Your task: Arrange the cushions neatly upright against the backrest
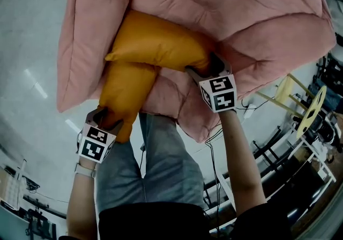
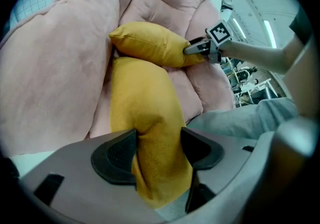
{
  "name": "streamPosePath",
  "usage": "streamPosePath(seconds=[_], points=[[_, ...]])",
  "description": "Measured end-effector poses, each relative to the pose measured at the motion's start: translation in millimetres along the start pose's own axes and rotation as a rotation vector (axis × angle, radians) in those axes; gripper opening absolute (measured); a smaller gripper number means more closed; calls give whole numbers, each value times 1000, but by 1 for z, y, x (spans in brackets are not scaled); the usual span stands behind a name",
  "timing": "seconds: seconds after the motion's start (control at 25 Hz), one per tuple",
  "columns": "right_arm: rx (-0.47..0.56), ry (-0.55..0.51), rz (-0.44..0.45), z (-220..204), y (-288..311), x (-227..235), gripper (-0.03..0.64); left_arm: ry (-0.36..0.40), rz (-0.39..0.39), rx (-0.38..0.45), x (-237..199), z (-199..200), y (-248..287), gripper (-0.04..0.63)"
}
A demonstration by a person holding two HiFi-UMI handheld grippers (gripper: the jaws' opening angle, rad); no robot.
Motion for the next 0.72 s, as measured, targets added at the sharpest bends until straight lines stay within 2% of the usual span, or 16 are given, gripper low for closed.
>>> streamPosePath(seconds=[0.16, 0.28, 0.4, 0.56, 0.64, 0.72], points=[[-5, 14, 23, 6, -21, 5, 403, 22, 8, 45, 1, 1, -4, 296], [18, 16, 71, 11, -42, -13, 403, 36, 15, 80, 8, -7, -12, 302], [20, -21, 213, 18, -45, -56, 402, 35, 33, 118, 14, -11, -25, 302], [-60, -32, 420, 17, -10, -119, 402, -3, 52, 145, 18, -26, -31, 302], [-107, -21, 471, 13, 9, -143, 402, -46, 42, 135, 20, -42, -24, 314], [-132, -21, 478, 15, 19, -159, 402, -80, 45, 126, 24, -57, -18, 330]])
Point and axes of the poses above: the fingertips, and each gripper's own axes: y forward along the fingers, x to its right, z out of its top, the point moved 10 cm from there along -y, backward along the fingers, and after that the axes turned 14 degrees about y, right-handed, at the moved point
